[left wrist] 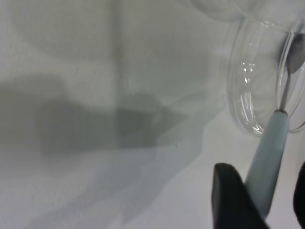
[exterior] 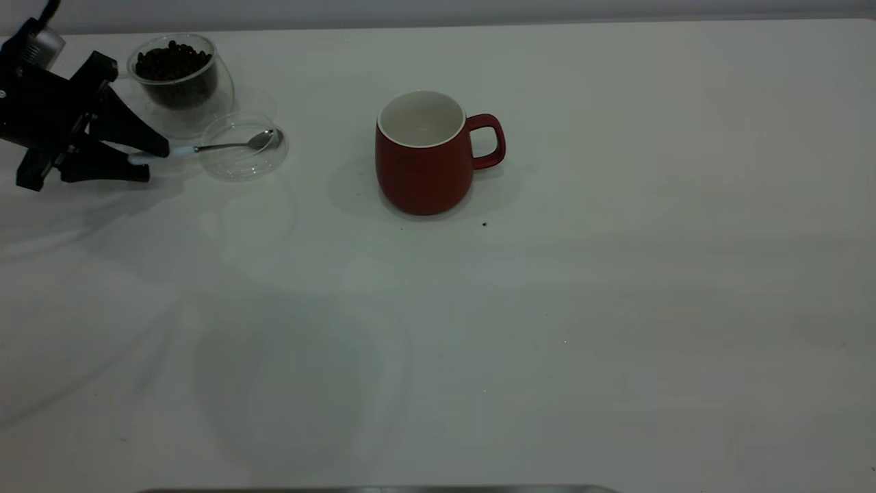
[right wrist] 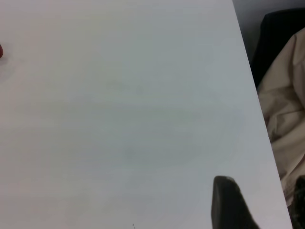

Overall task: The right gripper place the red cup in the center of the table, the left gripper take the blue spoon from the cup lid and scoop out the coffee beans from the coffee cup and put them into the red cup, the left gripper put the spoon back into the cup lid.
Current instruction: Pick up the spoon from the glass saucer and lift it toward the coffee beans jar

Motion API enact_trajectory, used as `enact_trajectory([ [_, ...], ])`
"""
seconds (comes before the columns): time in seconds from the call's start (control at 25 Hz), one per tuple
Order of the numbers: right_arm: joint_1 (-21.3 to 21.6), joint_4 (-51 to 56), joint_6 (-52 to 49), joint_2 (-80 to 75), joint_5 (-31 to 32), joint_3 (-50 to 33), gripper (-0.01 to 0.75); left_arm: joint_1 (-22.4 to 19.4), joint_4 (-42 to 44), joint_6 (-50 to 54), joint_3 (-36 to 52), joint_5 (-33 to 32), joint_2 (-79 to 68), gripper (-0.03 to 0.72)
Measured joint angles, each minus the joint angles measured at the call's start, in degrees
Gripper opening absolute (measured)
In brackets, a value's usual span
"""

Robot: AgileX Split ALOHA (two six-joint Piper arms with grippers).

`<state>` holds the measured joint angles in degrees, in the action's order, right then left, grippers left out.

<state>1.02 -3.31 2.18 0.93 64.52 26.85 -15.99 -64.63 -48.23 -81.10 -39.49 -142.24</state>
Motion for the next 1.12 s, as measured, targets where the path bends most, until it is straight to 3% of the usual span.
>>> enact_trajectory([
  [0.28, 0.0, 0.0, 0.0, 0.0, 0.0, 0.0, 0.353, 0.0, -0.6, 0.0, 0.0, -0.5, 0.0, 0.21],
  [0.84, 0.0, 0.0, 0.0, 0.0, 0.0, 0.0, 0.353, -0.3, -0.2, 2.9, 0.0, -4.3, 3.9, 0.129],
  [1.12, 0.0, 0.0, 0.0, 0.0, 0.0, 0.0, 0.352, -1.5, 0.2, 5.0, 0.0, -10.7, 6.4, 0.127],
])
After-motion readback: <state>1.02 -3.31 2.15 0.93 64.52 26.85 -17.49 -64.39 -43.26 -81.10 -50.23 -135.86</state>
